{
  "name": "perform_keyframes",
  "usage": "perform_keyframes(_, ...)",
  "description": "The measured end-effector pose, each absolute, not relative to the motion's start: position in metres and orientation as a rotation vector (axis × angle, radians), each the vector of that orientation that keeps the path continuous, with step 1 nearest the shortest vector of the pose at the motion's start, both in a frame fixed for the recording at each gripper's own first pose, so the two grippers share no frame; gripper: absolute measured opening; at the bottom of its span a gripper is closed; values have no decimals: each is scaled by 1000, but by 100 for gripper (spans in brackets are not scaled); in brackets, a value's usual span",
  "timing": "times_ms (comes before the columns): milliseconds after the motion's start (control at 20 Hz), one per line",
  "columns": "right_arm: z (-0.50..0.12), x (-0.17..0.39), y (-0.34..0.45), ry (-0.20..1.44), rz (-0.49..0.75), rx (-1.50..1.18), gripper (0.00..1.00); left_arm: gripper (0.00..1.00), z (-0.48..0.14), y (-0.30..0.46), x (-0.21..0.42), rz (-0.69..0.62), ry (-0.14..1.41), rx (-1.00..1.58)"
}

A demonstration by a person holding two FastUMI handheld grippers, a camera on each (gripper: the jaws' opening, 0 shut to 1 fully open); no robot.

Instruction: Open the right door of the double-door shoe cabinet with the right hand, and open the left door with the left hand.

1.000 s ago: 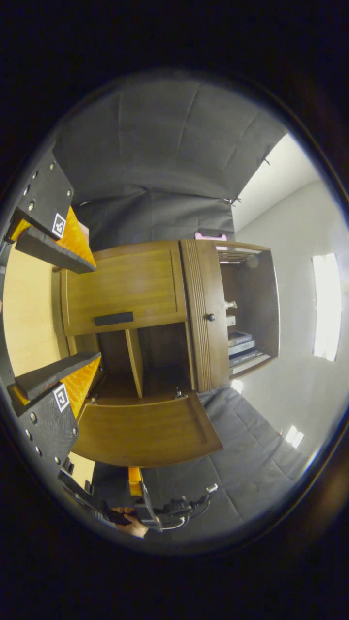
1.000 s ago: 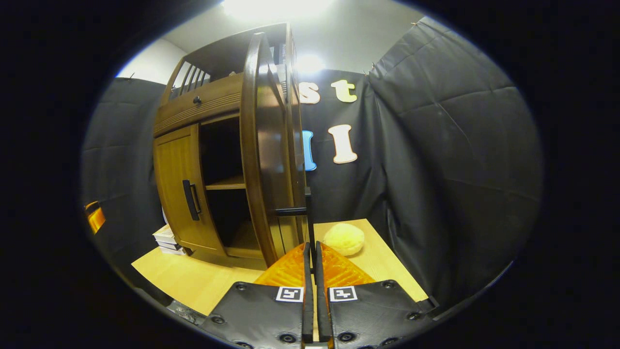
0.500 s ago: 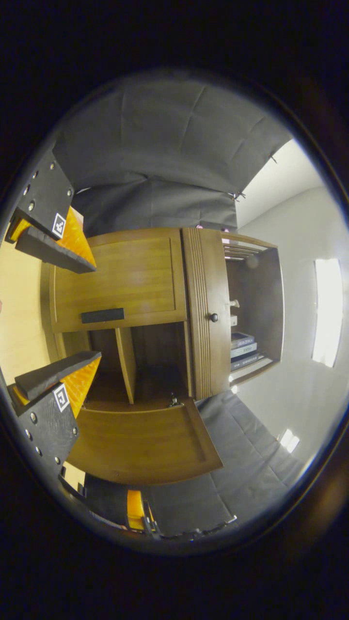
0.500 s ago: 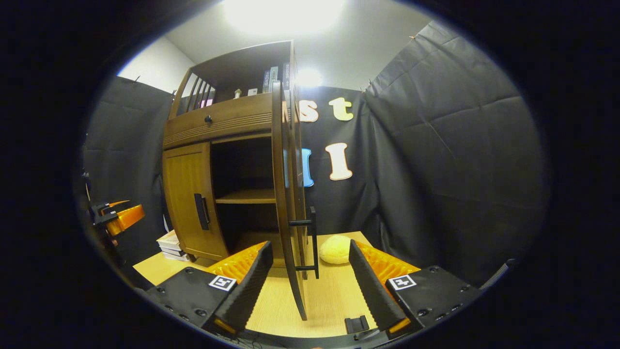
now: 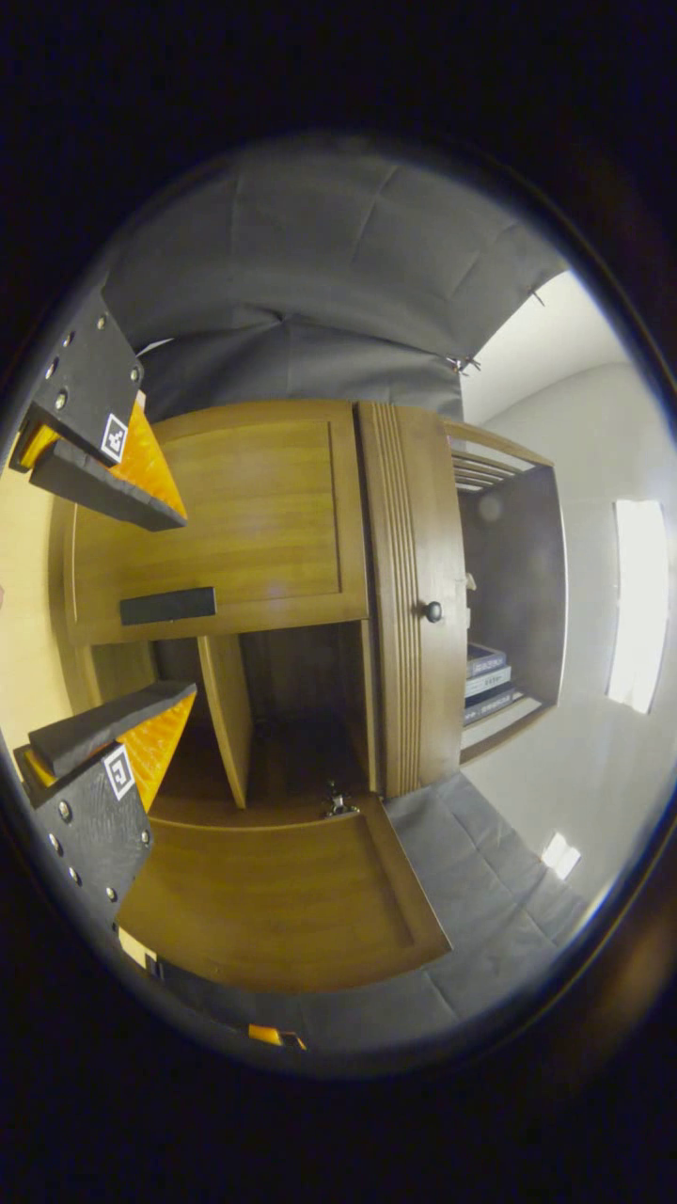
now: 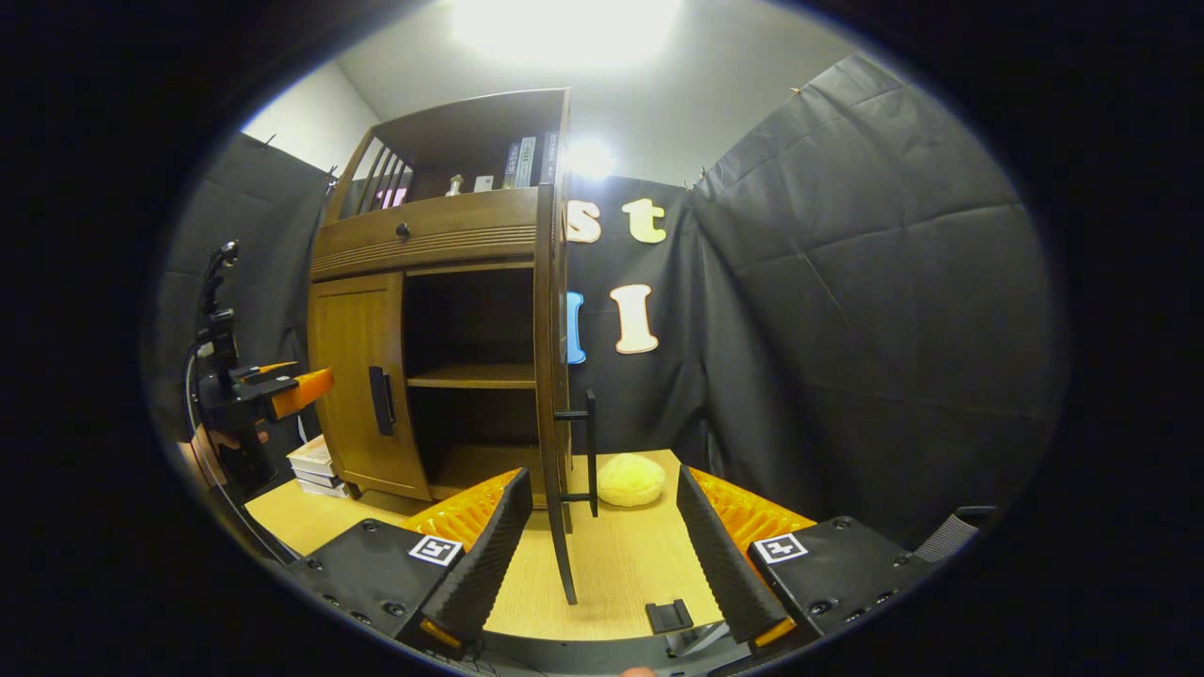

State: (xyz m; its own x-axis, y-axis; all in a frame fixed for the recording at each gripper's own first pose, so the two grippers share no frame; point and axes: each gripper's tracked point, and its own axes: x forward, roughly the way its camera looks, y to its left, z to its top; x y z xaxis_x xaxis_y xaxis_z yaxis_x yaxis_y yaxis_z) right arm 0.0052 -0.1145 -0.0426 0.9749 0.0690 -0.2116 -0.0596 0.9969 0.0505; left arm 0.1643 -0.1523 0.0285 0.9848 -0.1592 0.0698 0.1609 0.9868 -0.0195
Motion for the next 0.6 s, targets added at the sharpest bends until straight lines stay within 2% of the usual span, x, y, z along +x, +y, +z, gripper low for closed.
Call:
perform_keyframes(100, -44, -1, -118, 219, 46, 52, 92, 94, 23, -151, 182, -150, -69, -26)
perform_keyframes(150, -44, -4, -119, 221, 37, 56, 96, 94, 20, -150, 190, -143, -66, -31)
perform_keyframes(200, -45, -6, -120, 223, 30, 59, 92, 94, 16, -150, 197, -137, -62, -39)
perform_keyframes(250, -46, -9, -120, 227, 25, 59, 100, 94, 12, -148, 204, -129, -55, -48)
perform_keyframes(300, -47, -10, -120, 231, 21, 55, 92, 94, 8, -145, 213, -121, -50, -58)
perform_keyframes(350, -49, -12, -121, 235, 16, 49, 96, 94, 4, -145, 219, -119, -47, -67)
perform_keyframes(400, -50, -14, -122, 241, 10, 44, 92, 94, 1, -143, 227, -119, -42, -71)
perform_keyframes(450, -51, -15, -123, 246, 6, 40, 96, 94, -3, -143, 234, -121, -41, -68)
perform_keyframes(600, -55, -21, -124, 262, -4, 47, 96, 94, -11, -145, 258, -123, -27, -54)
